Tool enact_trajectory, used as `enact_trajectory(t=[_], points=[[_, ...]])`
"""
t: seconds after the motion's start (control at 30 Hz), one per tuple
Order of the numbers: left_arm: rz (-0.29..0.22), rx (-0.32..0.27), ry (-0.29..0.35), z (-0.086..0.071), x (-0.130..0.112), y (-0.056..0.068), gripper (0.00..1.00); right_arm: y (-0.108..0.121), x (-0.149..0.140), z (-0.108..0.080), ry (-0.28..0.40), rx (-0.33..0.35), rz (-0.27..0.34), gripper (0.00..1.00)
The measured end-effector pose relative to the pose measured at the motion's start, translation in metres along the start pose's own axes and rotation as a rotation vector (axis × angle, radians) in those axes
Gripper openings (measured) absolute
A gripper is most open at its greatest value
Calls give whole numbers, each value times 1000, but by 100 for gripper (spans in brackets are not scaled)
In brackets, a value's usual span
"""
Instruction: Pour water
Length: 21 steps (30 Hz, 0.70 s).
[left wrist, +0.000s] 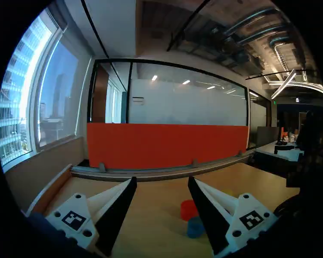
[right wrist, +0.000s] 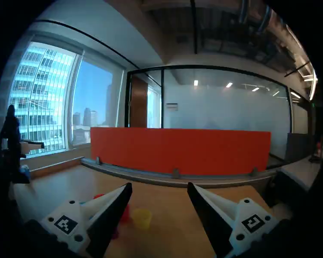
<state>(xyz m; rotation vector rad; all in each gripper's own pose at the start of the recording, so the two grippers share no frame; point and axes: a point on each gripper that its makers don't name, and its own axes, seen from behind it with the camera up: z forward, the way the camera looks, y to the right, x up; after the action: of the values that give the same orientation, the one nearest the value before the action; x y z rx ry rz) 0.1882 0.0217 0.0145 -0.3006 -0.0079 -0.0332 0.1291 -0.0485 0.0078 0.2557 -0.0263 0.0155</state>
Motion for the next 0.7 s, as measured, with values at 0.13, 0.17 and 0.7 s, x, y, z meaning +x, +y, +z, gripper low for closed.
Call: enact_trajectory(t=[0.13, 0.17, 0.7], points=[[-8, -73, -5, 2, 1, 13, 88, -17, 3, 0, 3, 78, -1, 99], [-7, -88, -4, 2, 1, 15, 88, -21, 4, -1, 4, 97, 0, 99], [37, -215, -8, 4, -1, 39, 88, -70, 10, -6, -7, 293, -10, 99]])
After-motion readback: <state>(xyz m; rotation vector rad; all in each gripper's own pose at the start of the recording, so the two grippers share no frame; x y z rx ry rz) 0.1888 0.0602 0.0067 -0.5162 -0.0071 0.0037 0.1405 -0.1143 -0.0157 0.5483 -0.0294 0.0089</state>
